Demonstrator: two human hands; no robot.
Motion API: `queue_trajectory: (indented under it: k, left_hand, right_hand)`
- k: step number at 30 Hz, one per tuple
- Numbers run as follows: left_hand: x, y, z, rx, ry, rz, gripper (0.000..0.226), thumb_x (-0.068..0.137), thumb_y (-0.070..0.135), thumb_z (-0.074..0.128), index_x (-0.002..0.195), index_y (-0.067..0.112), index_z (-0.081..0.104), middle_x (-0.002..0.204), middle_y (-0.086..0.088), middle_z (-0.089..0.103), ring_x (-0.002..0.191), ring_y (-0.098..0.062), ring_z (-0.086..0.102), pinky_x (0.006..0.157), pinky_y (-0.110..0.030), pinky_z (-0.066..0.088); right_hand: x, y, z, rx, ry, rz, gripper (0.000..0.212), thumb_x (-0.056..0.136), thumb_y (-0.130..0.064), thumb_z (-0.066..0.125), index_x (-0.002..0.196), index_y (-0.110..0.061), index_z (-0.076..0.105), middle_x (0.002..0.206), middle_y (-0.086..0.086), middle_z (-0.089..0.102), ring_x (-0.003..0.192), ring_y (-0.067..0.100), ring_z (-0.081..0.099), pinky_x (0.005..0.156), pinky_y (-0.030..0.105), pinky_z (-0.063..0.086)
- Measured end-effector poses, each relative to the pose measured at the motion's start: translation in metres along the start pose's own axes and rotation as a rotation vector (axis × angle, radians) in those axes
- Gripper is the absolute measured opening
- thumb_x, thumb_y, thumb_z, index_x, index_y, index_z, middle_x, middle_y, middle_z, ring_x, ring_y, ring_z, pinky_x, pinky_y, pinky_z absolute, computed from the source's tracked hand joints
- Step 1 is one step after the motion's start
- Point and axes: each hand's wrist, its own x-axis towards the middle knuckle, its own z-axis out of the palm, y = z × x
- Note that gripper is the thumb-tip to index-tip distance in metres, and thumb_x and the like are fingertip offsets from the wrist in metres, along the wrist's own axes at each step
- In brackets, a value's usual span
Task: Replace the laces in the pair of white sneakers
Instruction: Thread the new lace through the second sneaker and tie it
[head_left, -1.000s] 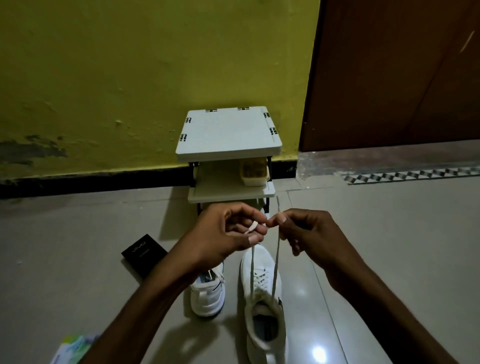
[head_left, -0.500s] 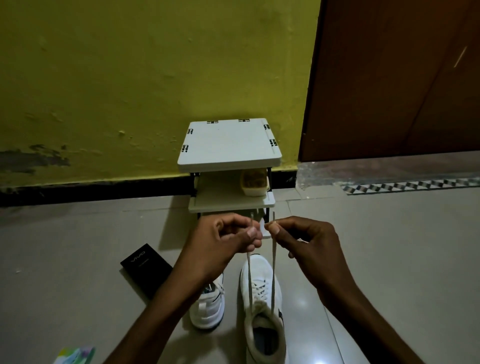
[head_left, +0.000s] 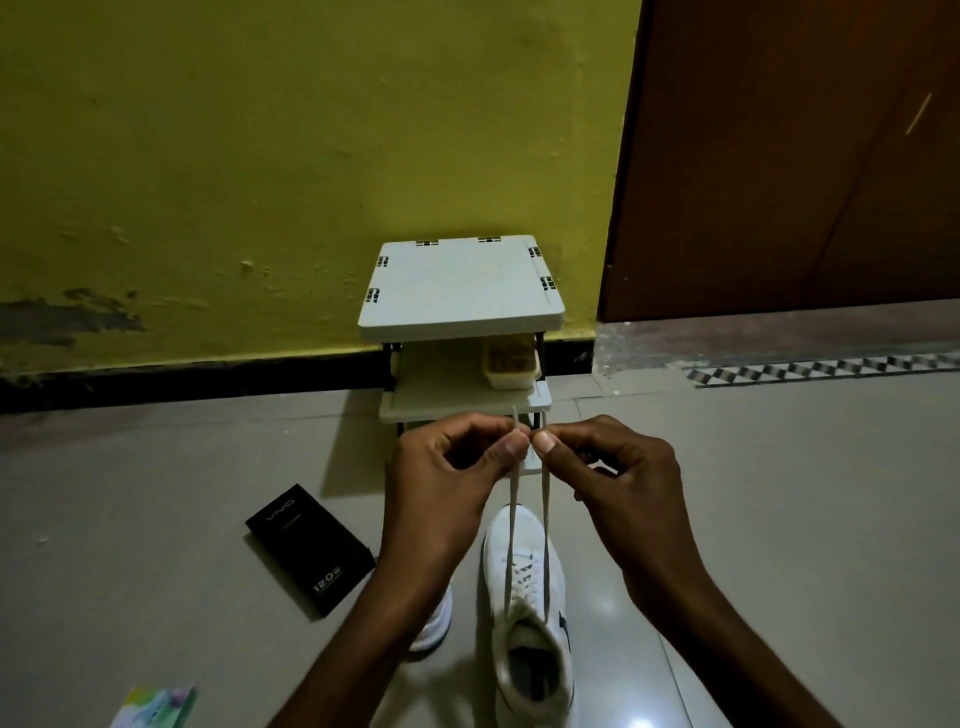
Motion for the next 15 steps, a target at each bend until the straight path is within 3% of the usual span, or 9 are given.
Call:
queue_trajectory:
  k: [4,7,11,15]
  left_hand:
    - [0.0,0.001,0.001,-0.045,-0.019,0.01,0.01,0.083,0.017,0.073,0.091,0.013,0.076,0.08,0.004,0.075,0.073,-0.004,0.069,0.06,-0.011,0.049]
    - [0.006,-0.014,0.004,0.005,-0.014,-0.006,0.005,0.085,0.021,0.073,0.089,0.02,0.077,0.079,0.007,0.074,0.072,-0.003,0.068,0.059,-0.012,0.047]
    - [0.012,-0.059,0.011,0.107,-0.009,-0.101,0.008,0.089,0.014,0.069,0.094,0.018,0.074,0.075,0.002,0.072,0.067,-0.01,0.068,0.062,-0.025,0.056]
    - [0.001,-0.106,0.02,0.226,-0.04,-0.26,0.03,0.087,0.012,0.067,0.117,0.019,0.063,0.088,0.004,0.07,0.079,-0.013,0.07,0.079,-0.033,0.058]
  right_hand:
    - [0.001,-0.001,0.0,0.0,-0.023,0.016,0.013,0.083,-0.031,0.072,0.092,-0.023,0.078,0.079,-0.009,0.072,0.076,0.007,0.066,0.061,0.017,0.048]
    - [0.003,0.01,0.001,-0.01,-0.076,0.105,0.011,0.086,-0.027,0.07,0.089,-0.019,0.077,0.069,-0.003,0.071,0.062,0.001,0.063,0.055,0.012,0.044]
    - [0.001,0.052,0.005,-0.237,-0.155,0.215,0.009,0.088,-0.026,0.069,0.085,-0.021,0.076,0.071,-0.005,0.073,0.064,0.004,0.067,0.062,0.024,0.055]
    - [-0.008,0.093,0.006,-0.391,-0.284,0.319,0.026,0.089,-0.018,0.067,0.114,-0.023,0.069,0.095,-0.007,0.074,0.077,0.005,0.069,0.081,0.031,0.057]
